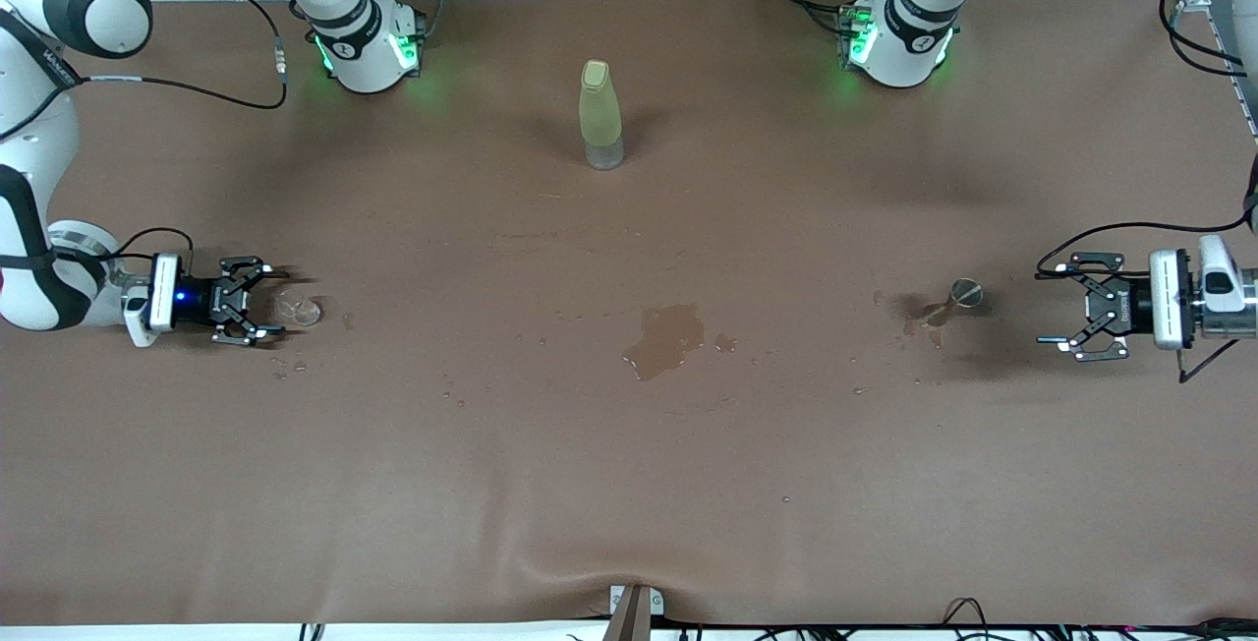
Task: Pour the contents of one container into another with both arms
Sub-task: 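Grasp the glass with the right gripper while the left gripper grasps the jigger, then lift the glass and jigger and bring them together with both grippers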
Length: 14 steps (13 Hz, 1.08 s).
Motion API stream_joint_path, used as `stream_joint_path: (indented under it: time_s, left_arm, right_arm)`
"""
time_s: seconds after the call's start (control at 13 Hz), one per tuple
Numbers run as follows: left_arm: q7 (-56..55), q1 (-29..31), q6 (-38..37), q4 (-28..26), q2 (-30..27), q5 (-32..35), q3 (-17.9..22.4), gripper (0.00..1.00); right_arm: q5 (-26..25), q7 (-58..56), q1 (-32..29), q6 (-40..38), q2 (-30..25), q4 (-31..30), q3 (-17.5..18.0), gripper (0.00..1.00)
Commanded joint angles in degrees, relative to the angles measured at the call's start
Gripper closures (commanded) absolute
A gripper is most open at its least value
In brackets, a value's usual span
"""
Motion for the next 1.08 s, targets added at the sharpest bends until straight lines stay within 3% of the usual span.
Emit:
stream_joint_path:
  time_s: [0.0,0.38,0.69,0.77,0.85,1.0]
  left_arm:
    - [7.08,1.26,-0.86,-2.84,1.70,-4.13,-0.44,0.00]
    - [12.64,0.91,-0.86,-4.97,5.39,-4.75,-0.53,0.00]
    - [16.05,0.38,-0.86,-6.11,7.42,-7.20,-0.53,0.00]
    - [18.07,0.29,-0.86,-6.11,8.12,-8.17,-0.62,0.00]
    - [19.74,0.29,-0.86,-6.11,8.91,-9.23,-1.40,0.00]
    - [21.25,0.29,-0.77,-6.11,9.44,-9.76,-1.85,0.03]
  right_arm:
    - [2.62,-1.81,0.31,-0.60,0.73,0.52,0.30,0.00]
    - [2.98,-2.87,0.58,-0.34,2.57,0.52,1.27,0.02]
    - [3.06,-3.49,0.58,-0.25,2.75,0.61,1.27,0.40]
    - [3.67,-3.49,0.58,-0.43,2.75,0.78,1.27,0.53]
    - [3.68,-3.40,0.49,-0.60,2.58,0.87,1.27,0.71]
    - [3.68,-3.05,0.58,-0.60,2.58,0.96,1.27,0.77]
